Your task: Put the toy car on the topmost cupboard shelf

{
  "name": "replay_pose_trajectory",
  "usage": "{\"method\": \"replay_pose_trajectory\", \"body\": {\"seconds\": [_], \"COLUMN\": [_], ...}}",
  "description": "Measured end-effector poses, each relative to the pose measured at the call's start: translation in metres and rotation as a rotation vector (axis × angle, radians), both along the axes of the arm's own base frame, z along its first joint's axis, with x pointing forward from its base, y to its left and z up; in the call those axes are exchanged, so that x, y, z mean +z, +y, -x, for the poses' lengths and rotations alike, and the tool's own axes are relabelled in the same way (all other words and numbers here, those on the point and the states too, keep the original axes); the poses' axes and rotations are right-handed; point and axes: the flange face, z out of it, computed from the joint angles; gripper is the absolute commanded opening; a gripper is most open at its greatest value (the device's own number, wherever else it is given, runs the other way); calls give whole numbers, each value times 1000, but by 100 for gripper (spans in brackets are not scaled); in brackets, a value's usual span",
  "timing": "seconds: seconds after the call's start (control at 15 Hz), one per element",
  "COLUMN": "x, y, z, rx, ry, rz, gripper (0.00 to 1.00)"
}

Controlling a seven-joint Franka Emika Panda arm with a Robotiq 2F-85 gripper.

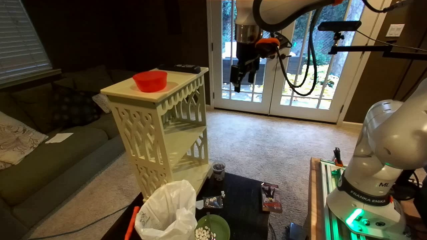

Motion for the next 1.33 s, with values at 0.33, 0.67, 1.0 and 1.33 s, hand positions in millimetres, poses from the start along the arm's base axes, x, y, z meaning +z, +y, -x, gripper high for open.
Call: {"method": "replay_pose_trajectory", "body": {"seconds": [0.33,0.67,1.0,1.33], "x": [-2,-80,-181,-191], "y": [3,88,160,164], "z": [0,-2,8,6], "rx": [19,236,441,478], "ry": [8,164,316,335], "rz": [1,-53,-122,-125], "gripper": [100,100,100,100]}}
